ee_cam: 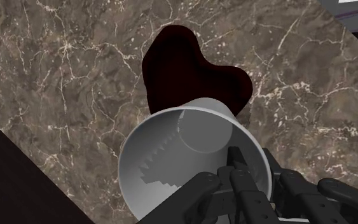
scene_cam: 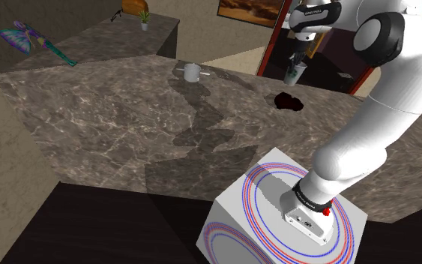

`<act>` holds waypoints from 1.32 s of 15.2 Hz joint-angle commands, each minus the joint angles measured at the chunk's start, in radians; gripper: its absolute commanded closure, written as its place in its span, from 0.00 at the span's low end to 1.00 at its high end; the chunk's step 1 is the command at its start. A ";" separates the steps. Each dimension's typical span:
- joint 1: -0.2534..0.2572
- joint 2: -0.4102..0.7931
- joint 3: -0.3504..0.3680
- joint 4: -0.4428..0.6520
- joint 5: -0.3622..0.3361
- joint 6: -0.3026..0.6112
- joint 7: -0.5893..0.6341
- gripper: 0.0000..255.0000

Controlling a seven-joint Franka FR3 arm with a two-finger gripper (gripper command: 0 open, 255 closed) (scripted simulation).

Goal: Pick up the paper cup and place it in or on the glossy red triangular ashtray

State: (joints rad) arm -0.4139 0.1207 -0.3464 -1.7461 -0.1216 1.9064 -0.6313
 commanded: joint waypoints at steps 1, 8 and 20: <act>-0.028 0.009 -0.020 0.012 0.008 0.004 -0.051 1.00; -0.059 0.038 -0.039 -0.002 0.024 0.051 -0.100 1.00; -0.063 0.078 -0.037 -0.115 0.033 0.202 -0.090 1.00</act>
State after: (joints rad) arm -0.4760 0.1966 -0.3831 -1.8518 -0.0895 2.0951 -0.7209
